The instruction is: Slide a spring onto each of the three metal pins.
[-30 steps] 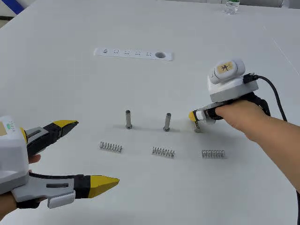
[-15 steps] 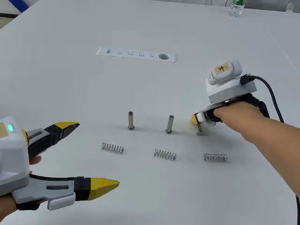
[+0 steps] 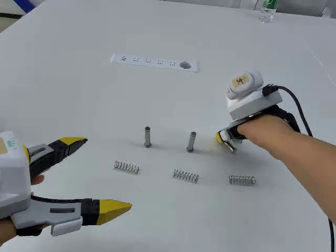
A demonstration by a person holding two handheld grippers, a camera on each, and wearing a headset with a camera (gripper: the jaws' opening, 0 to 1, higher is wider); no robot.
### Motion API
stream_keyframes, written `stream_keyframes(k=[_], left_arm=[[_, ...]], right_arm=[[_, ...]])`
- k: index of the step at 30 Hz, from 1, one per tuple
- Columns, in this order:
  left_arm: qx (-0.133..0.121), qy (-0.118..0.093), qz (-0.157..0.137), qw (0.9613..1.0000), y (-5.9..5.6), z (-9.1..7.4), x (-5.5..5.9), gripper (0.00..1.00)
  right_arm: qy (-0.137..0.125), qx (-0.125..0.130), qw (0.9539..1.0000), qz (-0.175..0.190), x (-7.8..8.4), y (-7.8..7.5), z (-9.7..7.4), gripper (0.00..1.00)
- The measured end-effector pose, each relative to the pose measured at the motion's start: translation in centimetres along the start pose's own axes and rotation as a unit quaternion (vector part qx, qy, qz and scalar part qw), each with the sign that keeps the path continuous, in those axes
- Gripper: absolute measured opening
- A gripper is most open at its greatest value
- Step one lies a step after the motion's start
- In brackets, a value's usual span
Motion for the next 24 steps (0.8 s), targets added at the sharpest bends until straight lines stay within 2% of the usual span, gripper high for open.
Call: stream_keyframes(k=[8,13,24], left_arm=[[-0.003,-0.003,-0.002,1.0,0.1,-0.1,0.0,0.97],[-0.005,-0.005,0.0,1.0,0.3,-0.2,-0.2,0.97],[0.001,-0.014,0.009,0.9999,-0.3,-0.1,-1.2,0.97]], right_arm=[[0.005,0.002,1.0,-0.002,0.1,0.1,-0.1,0.08],[-0.011,-0.006,0.9999,0.005,-0.1,0.4,-0.8,0.08],[-0.041,-0.008,0.9991,0.0,-0.1,1.7,-2.9,0.08]])
Point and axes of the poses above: the centre of the closed fingertips' face, and the gripper's own axes: z roughly forward along the fingers, y roughly to its left, x roughly out of its underside, the point moved 1 cm from there along -z, roughly backward along the fingers, and after that the axes turned 11 degrees about -x, right-handed, at the moved point
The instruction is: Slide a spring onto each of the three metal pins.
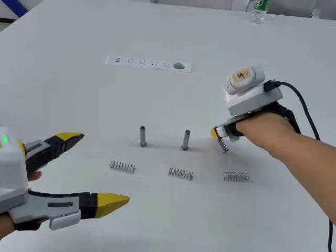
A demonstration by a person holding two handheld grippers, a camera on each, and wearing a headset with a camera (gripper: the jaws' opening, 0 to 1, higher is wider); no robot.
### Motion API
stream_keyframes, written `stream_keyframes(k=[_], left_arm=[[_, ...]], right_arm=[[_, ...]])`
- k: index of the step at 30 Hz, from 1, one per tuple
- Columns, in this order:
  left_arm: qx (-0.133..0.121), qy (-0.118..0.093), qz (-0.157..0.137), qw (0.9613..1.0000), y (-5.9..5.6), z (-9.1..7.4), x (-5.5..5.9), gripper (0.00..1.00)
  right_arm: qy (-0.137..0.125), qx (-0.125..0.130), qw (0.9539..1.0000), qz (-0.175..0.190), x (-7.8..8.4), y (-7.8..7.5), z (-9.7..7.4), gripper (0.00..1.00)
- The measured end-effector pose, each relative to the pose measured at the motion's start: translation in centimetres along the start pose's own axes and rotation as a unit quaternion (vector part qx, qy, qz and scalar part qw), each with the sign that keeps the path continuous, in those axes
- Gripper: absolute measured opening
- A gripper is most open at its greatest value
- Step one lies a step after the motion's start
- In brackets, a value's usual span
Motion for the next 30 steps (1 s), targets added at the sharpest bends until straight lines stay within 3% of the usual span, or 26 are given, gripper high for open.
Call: stream_keyframes(k=[18,30], left_arm=[[0.003,-0.007,0.016,0.9998,-0.3,-0.2,-1.1,0.97],[0.002,-0.007,0.015,0.9999,-0.5,-0.5,-1.0,0.97]], right_arm=[[-0.054,0.002,0.9985,0.0,0.7,0.1,-2.5,0.09],[-0.063,-0.004,0.9979,-0.017,1.1,0.3,-2.8,0.09]])
Point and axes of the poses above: the centre of the closed fingertips' face, and the gripper's own axes: z roughly forward along the fingers, y roughly to its left, x roughly out of its underside, the point moved 1 cm from there along -z, roughly backward along the fingers, and after that the axes turned 11 degrees about -x, right-handed, at the moved point
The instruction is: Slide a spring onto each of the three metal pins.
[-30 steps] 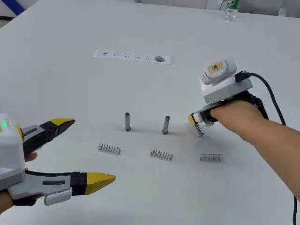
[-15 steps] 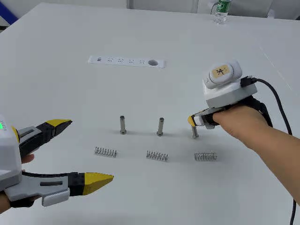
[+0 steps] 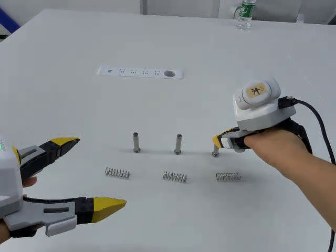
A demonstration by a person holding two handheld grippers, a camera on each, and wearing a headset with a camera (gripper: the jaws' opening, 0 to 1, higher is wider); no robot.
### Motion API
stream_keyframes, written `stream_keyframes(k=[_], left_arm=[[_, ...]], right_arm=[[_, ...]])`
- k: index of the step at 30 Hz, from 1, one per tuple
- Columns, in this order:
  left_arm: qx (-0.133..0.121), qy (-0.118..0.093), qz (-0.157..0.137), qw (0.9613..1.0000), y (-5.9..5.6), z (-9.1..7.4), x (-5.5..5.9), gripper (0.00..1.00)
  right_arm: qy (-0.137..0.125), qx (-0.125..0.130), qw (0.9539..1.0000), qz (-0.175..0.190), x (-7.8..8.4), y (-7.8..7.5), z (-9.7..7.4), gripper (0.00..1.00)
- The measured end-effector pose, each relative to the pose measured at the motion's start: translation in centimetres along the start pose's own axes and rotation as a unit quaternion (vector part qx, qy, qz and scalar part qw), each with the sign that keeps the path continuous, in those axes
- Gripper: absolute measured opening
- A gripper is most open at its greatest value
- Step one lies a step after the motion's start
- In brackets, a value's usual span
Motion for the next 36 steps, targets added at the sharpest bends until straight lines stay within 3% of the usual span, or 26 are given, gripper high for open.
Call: stream_keyframes(k=[27,36], left_arm=[[0.004,0.002,-0.002,1.0,-0.24,0.18,0.22,0.97],[0.003,0.001,-0.003,1.0,-0.15,0.2,0.22,0.97]], right_arm=[[0.003,-0.005,0.9998,-0.018,0.1,0.31,-0.08,0.1],[-0.003,-0.01,0.9996,-0.025,-0.32,0.69,0.08,0.14]])
Point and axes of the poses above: the centre of the closed fingertips' face, and the gripper's own axes: z roughly forward along the fingers, y roughly to its left, x roughly out of its underside, the point moved 1 cm from there along -z, roughly backward along the fingers, and after that the axes turned 11 degrees about -x, right-handed, at the moved point
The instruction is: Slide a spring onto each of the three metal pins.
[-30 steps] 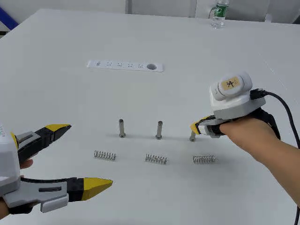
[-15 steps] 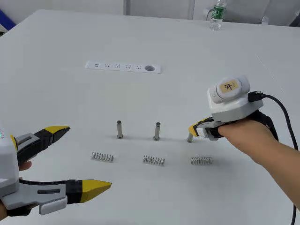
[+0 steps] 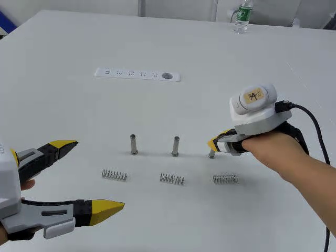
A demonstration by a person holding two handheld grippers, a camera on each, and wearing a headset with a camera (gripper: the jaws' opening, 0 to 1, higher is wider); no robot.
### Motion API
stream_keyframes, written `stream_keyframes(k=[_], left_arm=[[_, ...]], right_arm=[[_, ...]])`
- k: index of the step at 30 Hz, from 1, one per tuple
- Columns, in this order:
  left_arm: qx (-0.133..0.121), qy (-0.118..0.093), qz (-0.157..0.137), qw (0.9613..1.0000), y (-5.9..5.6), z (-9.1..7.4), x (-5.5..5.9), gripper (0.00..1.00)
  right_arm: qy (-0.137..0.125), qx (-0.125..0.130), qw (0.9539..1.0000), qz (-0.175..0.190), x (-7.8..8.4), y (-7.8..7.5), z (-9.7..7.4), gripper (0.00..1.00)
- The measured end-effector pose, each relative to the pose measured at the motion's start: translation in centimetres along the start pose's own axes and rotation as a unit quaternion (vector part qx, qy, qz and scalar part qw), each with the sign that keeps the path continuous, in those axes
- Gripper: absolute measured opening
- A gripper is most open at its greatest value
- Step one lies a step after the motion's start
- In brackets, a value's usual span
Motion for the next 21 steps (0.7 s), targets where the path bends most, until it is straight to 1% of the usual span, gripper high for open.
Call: stream_keyframes(k=[5,10,11,13,21], left_arm=[[0.001,0.0,0.0,1.0,0.0,0.0,0.0,0.97],[0.001,-0.001,0.0,1.0,0.0,0.1,-0.1,0.97],[0.001,0.0,0.0,1.0,0.0,0.1,0.0,0.97],[0.001,-0.001,0.0,1.0,-0.1,0.1,-0.1,0.97],[0.002,-0.003,0.0,1.0,-0.1,0.2,-0.1,0.97]], right_arm=[[-0.005,-0.003,1.0,-0.004,-0.3,0.2,0.0,0.18],[-0.01,0.001,0.9999,-0.009,-0.4,0.1,-0.2,0.24],[-0.013,0.006,0.9998,-0.013,-0.5,0.0,-0.3,0.26],[-0.017,0.006,0.9997,-0.013,-0.6,0.0,-0.5,0.29],[-0.043,-0.001,0.9991,-0.006,-1.3,0.3,-1.5,0.32]])
Point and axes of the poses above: the centre of the closed fingertips' face, and the gripper's own axes: z roughly forward along the fingers, y roughly to its left, x roughly out of its underside, the point moved 1 cm from there along -z, roughly backward along the fingers, and after that the axes turned 11 degrees about -x, right-handed, at the moved point
